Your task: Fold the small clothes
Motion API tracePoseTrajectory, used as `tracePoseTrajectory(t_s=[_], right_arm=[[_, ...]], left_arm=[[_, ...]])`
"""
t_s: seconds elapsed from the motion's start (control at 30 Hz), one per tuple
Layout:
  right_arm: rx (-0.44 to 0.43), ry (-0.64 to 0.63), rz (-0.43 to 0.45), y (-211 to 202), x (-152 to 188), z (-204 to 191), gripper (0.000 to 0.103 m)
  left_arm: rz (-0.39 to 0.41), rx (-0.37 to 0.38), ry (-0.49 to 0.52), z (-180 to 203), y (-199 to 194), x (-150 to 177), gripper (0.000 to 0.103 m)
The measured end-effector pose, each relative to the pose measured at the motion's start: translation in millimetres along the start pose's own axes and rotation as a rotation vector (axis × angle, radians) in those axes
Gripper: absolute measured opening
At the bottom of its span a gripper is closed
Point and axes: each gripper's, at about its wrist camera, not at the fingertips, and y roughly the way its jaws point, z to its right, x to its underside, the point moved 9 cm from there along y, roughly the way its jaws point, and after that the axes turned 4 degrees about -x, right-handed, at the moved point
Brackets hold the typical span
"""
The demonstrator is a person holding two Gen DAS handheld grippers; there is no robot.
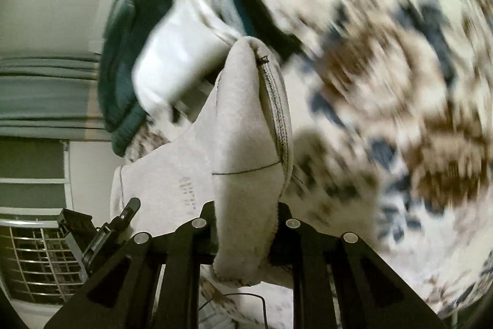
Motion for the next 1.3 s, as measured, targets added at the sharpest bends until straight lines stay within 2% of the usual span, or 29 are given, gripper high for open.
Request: tracePoseTrajectory(t_s=[0.17, 0.3, 0.4, 0.53, 0.63, 0.67, 0.7, 0.73, 0.77, 0.8, 0.83, 0.87, 0.9, 0.93, 1.0, 1.07, 1.2, 1.3], right_arm=[[-0.039, -0.078, 0.059, 18, -89, -72, 0.018], [-0.047, -0.111, 0.085, 44, -157, -108, 0.018], [-0.023, -0.115, 0.087, 70, -200, -115, 0.018], [0.050, -0.118, 0.056, 107, -232, -102, 0.018], [0.128, -0.153, 0.020, 125, -234, -88, 0.019], [0.166, -0.168, 0.007, 130, -234, -84, 0.024], [0.210, -0.180, -0.001, 132, -234, -82, 0.026], [0.232, -0.191, 0.000, 133, -232, -80, 0.031], [0.273, -0.212, 0.006, 131, -231, -79, 0.044], [0.320, -0.233, 0.021, 129, -229, -80, 0.053], [0.363, -0.250, 0.035, 125, -227, -80, 0.072], [0.420, -0.269, 0.051, 121, -224, -79, 0.084], [0.497, -0.299, 0.067, 116, -218, -79, 0.090], [0.532, -0.309, 0.073, 113, -215, -78, 0.103], [0.633, -0.357, 0.091, 106, -202, -78, 0.103], [0.686, -0.394, 0.100, 100, -190, -80, 0.103], [0.706, -0.428, 0.123, 80, -165, -94, 0.103], [0.743, -0.459, 0.185, 53, -149, -112, 0.103]], left_arm=[[0.084, -0.034, 0.040, 19, 17, -96, 0.013], [0.119, -0.083, 0.068, 24, 46, -156, 0.014], [0.121, -0.143, 0.109, 23, 78, -188, 0.014], [0.077, -0.231, 0.167, 17, 119, -198, 0.017], [0.050, -0.308, 0.207, 14, 135, -197, 0.020], [0.052, -0.333, 0.216, 13, 136, -197, 0.029], [0.062, -0.352, 0.228, 12, 136, -196, 0.044], [0.066, -0.356, 0.230, 14, 134, -197, 0.054], [0.070, -0.361, 0.230, 14, 132, -197, 0.073], [0.084, -0.375, 0.232, 14, 127, -195, 0.086], [0.098, -0.391, 0.238, 16, 123, -195, 0.089], [0.109, -0.402, 0.243, 18, 119, -195, 0.091], [0.121, -0.417, 0.251, 20, 114, -191, 0.093], [0.129, -0.433, 0.256, 21, 111, -189, 0.094], [0.140, -0.462, 0.269, 25, 102, -179, 0.098], [0.137, -0.478, 0.268, 29, 93, -167, 0.099], [0.128, -0.472, 0.258, 41, 72, -150, 0.099], [0.134, -0.475, 0.259, 50, 49, -141, 0.099]])
